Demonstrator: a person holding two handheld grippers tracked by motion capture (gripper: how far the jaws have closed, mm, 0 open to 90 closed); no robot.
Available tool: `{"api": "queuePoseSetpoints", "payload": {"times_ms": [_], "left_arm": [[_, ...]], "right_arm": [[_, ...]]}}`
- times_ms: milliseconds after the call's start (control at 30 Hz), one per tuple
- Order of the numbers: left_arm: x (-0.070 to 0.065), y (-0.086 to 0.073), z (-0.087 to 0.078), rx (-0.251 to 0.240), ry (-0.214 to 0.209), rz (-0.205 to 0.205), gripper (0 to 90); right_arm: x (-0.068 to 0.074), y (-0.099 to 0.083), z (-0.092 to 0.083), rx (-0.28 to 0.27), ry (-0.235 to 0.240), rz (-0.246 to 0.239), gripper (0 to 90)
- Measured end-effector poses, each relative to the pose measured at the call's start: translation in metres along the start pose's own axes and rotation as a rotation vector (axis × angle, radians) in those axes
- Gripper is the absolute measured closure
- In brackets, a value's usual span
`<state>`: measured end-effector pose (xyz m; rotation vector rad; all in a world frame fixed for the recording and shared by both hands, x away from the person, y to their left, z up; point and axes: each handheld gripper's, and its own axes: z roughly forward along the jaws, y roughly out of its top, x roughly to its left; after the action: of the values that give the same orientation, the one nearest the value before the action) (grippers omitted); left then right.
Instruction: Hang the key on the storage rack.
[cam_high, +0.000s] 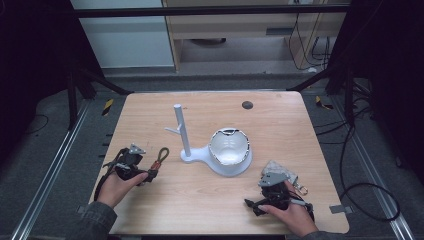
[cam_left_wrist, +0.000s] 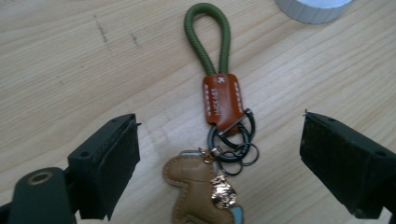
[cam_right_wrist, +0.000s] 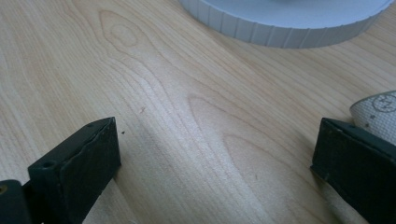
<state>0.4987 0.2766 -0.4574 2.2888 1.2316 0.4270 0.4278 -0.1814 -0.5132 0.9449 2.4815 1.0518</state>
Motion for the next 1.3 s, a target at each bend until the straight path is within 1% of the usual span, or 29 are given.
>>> {"api": "queuePoseSetpoints", "payload": {"times_ms": [33,167,200,233,300,333,367,400,467,567,600,633,667,767,800,867,900,967,1067,1233,1300], "left_arm": [[0.002,0.001,0.0,0.001,0.006,0.003,13.2],[0.007,0.005,-0.001,0.016,0.0,-0.008,17.0],[0.008,0.007,-0.001,0.02,0.002,-0.002,18.6],[0.008,0.008,-0.001,0.025,-0.001,-0.004,19.1],[0.01,0.012,-0.001,0.037,-0.024,-0.011,21.0],[0.01,0.012,-0.001,0.037,-0.024,-0.011,21.8],[0.01,0.013,-0.001,0.049,-0.031,-0.011,21.8],[0.01,0.016,0.001,0.072,-0.041,-0.001,25.1],[0.01,0.019,0.003,0.09,-0.042,-0.001,27.6],[0.009,0.021,0.005,0.098,-0.047,0.0,31.4],[0.009,0.022,0.007,0.103,-0.049,0.001,31.4],[0.008,0.023,0.01,0.113,-0.054,0.0,34.4],[0.007,0.024,0.011,0.12,-0.057,0.001,35.2],[0.005,0.027,0.014,0.126,-0.056,0.003,39.1],[0.005,0.028,0.016,0.131,-0.054,0.004,39.1],[0.004,0.031,0.018,0.123,-0.05,-0.01,44.1],[0.004,0.033,0.02,0.122,-0.05,-0.014,45.2],[0.004,0.034,0.022,0.131,-0.05,-0.018,46.7],[0.002,0.036,0.027,0.152,-0.035,-0.016,48.2],[0.001,0.038,0.031,0.162,-0.037,-0.033,50.6],[0.001,0.038,0.031,0.166,-0.036,-0.033,51.8]], "right_arm": [[0.0,0.0,0.0,0.002,0.0,0.0,0.8],[0.0,0.0,0.0,0.002,0.0,0.0,0.8],[0.0,0.0,0.0,0.002,0.0,-0.001,0.9],[0.0,0.0,0.0,0.002,0.0,-0.001,0.8],[0.0,0.0,0.0,0.002,0.0,0.0,0.8],[0.0,0.0,0.0,0.0,0.0,0.001,0.8],[0.0,0.0,0.0,0.0,0.0,0.001,0.8],[0.0,0.0,0.0,0.0,0.0,0.001,0.8],[0.0,0.0,0.0,0.0,0.0,0.001,0.8],[0.0,0.0,0.0,0.0,-0.001,0.001,0.8],[0.0,0.0,0.0,0.0,-0.001,0.0,0.8],[0.0,-0.001,-0.001,-0.001,0.0,-0.003,0.8],[0.0,-0.001,-0.001,-0.001,0.0,-0.002,0.9],[0.0,-0.001,-0.001,-0.001,0.0,-0.003,0.8],[0.0,-0.001,-0.001,-0.001,0.0,-0.002,0.9],[0.0,-0.001,-0.001,0.0,0.0,-0.002,0.8],[0.0,-0.001,-0.001,0.0,0.001,-0.002,0.8],[0.0,-0.001,-0.001,-0.001,0.001,-0.002,0.8],[0.0,-0.001,-0.001,0.0,0.001,0.0,0.8],[0.0,-0.001,-0.001,0.0,0.001,0.001,0.9],[0.0,-0.001,-0.001,0.0,0.001,0.0,0.8]]}}
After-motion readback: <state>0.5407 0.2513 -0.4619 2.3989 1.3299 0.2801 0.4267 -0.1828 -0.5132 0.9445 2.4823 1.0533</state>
